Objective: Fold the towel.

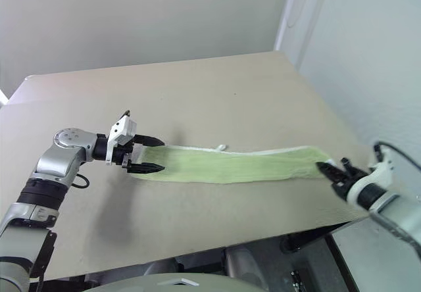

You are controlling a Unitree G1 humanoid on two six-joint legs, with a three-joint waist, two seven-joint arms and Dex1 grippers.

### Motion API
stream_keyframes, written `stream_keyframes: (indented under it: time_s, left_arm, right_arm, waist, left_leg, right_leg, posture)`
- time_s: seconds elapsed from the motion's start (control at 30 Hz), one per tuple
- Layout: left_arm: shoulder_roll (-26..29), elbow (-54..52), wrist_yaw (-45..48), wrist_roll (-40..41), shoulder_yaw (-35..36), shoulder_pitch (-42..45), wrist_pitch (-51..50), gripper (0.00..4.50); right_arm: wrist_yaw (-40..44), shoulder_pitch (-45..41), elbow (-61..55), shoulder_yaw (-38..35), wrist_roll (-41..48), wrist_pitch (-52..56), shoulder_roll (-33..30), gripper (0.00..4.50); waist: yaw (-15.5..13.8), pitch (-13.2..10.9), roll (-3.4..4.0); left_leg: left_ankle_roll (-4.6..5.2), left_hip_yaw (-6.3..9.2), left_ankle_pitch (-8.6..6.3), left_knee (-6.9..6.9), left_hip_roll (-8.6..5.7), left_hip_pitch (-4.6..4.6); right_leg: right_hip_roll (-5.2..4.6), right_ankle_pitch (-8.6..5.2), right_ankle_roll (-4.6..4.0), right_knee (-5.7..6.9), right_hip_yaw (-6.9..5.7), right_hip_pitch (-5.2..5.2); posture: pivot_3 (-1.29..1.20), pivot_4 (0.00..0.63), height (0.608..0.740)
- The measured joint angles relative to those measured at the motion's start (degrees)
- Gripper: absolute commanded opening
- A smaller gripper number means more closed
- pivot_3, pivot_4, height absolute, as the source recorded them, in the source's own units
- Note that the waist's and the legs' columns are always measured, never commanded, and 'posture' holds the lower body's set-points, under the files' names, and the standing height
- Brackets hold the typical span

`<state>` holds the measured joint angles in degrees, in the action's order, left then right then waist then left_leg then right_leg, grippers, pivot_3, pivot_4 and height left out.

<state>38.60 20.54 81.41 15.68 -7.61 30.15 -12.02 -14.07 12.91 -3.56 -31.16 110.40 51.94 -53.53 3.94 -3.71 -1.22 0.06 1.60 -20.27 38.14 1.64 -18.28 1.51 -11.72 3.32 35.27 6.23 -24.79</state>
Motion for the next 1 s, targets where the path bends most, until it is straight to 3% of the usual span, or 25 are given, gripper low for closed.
stream_keyframes:
  time_s: [0.17,0.43,0.67,0.73,1.0]
  left_arm:
    - [-0.16,-0.06,-0.5,-0.16,-0.02,0.0,0.01,4.5]
    - [-0.65,-1.7,-2.1,-0.18,-0.03,-0.12,-0.39,4.5]
    - [-0.28,-1.83,-2.9,-0.24,-0.02,-0.36,-0.41,4.5]
    - [-0.26,-1.99,-3.12,-0.25,-0.02,-0.37,-0.41,4.5]
    - [-0.33,-2.18,-3.61,-0.37,-0.06,-0.07,-2.03,4.5]
  right_arm:
    - [7.38,-2.36,2.09,1.21,-8.18,8.17,-8.63,0.03]
    - [8.73,-15.63,-6.63,11.23,-16.92,13.0,-9.86,0.03]
    - [16.69,-18.5,-17.33,14.22,-23.19,14.04,-9.88,0.03]
    - [18.18,-20.17,-19.19,15.55,-24.59,13.95,-9.11,0.03]
    - [17.09,-30.01,-19.64,28.35,-31.64,13.94,4.7,0.03]
  waist:
    - [0.07,0.0,0.01]
    - [0.0,-0.02,0.07]
    - [-0.47,-0.02,0.06]
    - [-0.4,-0.02,0.05]
    - [0.06,-0.03,0.04]
  left_leg:
    - [0.01,0.01,-0.01,0.01,0.02,0.03]
    - [0.01,0.03,0.0,0.04,0.02,0.0]
    - [0.02,0.04,-0.01,0.03,0.02,-0.12]
    - [0.02,0.04,-0.01,0.05,0.02,-0.1]
    - [0.02,0.06,-0.01,0.08,0.03,-0.04]
  right_leg:
    - [0.03,0.0,0.01,0.04,0.0,0.0]
    - [0.04,0.01,0.02,0.1,-0.02,-0.07]
    - [0.01,0.0,0.05,-0.01,-0.04,-0.1]
    - [0.01,0.0,0.06,0.01,-0.04,-0.09]
    - [0.05,0.01,0.03,0.21,-0.04,-0.13]
  posture:
    - [0.0,0.0,0.712]
    - [0.0,0.0,0.712]
    - [0.0,0.0,0.712]
    - [0.0,0.0,0.712]
    - [0.0,0.0,0.712]
